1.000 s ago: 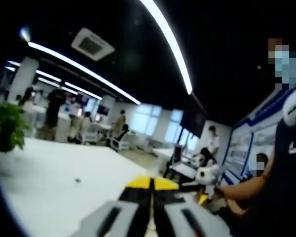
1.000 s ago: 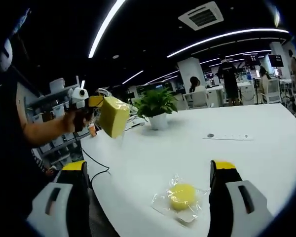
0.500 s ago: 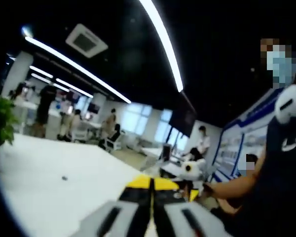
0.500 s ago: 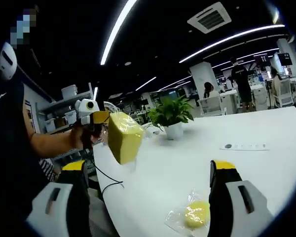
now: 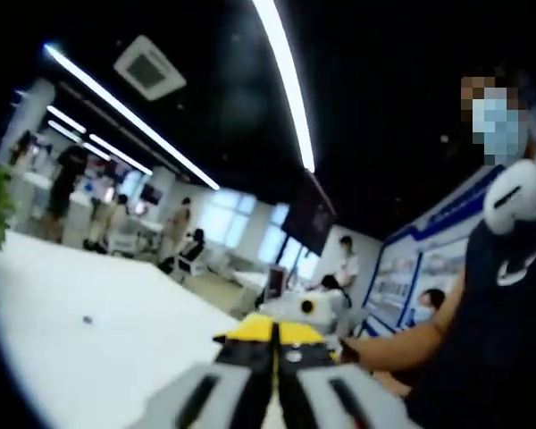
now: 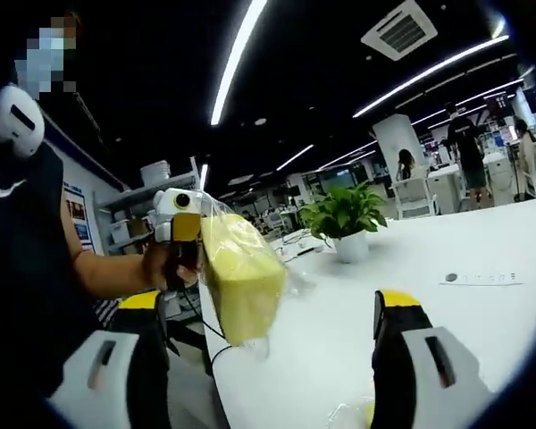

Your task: Compare the silicone blocks by pressing each to a similar depth, holding the contact briefly, and releasing to observe deformation and rebound differences across the visible hardness samples.

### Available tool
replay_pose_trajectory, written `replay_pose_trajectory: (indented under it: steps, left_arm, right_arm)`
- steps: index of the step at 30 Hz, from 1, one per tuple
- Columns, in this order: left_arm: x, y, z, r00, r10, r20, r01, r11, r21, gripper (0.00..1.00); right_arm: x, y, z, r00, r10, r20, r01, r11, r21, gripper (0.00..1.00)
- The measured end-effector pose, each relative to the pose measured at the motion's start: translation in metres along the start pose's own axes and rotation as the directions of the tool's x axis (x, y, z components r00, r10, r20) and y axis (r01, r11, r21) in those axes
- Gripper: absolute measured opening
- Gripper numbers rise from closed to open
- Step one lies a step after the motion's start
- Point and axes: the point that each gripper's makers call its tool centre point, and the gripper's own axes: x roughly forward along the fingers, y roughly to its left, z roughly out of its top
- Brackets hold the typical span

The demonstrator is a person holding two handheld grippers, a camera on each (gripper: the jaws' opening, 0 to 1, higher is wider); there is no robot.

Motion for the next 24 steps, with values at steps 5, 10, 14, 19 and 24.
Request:
replay_pose_trajectory:
  steps: [5,10,14,19,24]
  left_arm:
    - [0.004,-0.012,0.006,0.999,-0.033,0.021,0.033,0.999,-0.006,0.0]
    - [0.008,-0.022,0.012,0.998,-0.055,0.04,0.055,0.998,-0.008,0.0]
    - [0.01,-0.027,0.015,0.997,-0.07,0.045,0.07,0.998,-0.007,0.0]
    - [0.01,-0.027,0.019,0.996,-0.076,0.056,0.076,0.997,-0.004,0.0]
    - [0.007,-0.023,0.019,0.996,-0.065,0.063,0.065,0.998,-0.009,0.0]
  right_arm:
    - [0.007,0.01,0.004,0.999,0.036,0.002,-0.036,0.999,-0.019,0.83]
    - [0.01,0.016,0.009,0.998,0.057,0.012,-0.056,0.998,-0.036,0.75]
    - [0.01,0.025,0.018,0.994,0.097,0.045,-0.095,0.995,-0.032,0.64]
    - [0.011,0.031,0.024,0.988,0.135,0.071,-0.134,0.991,-0.017,0.52]
    - [0.011,0.036,0.027,0.983,0.162,0.08,-0.162,0.987,-0.01,0.4]
